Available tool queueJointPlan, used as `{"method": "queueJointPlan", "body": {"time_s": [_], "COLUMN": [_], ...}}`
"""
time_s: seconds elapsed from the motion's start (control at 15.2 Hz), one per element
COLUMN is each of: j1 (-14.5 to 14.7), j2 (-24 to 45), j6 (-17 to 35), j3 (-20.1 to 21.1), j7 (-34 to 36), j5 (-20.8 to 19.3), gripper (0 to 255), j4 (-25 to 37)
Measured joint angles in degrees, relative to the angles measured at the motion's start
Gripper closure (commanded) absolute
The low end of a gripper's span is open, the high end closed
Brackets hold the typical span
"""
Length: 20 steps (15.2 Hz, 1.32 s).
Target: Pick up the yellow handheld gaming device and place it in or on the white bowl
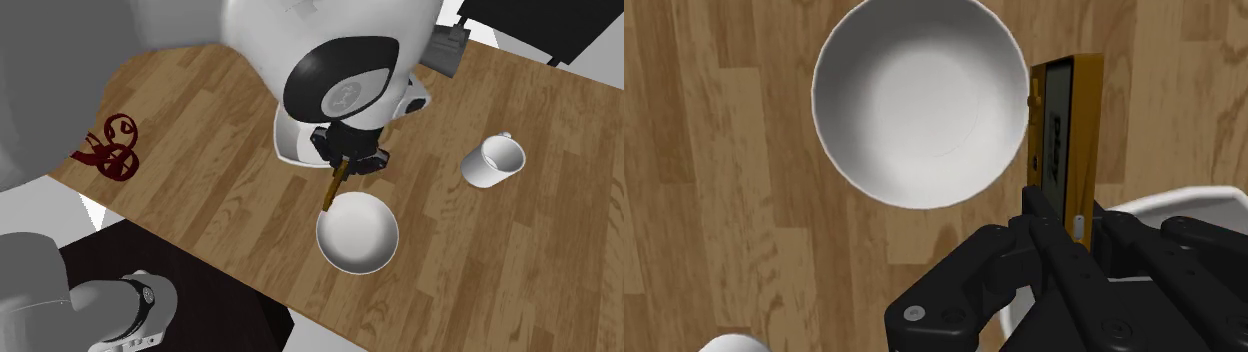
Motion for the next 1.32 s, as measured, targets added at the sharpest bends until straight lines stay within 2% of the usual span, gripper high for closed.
{"method": "queueJointPlan", "body": {"time_s": [0.46,1.32], "j1": [-4.33,-4.80], "j2": [3.28,6.61], "j6": [0.18,9.07], "j3": [-4.04,-4.46], "j7": [-8.03,-7.79], "j5": [-1.02,-1.48], "gripper": [255,255], "j4": [3.99,-1.57]}}
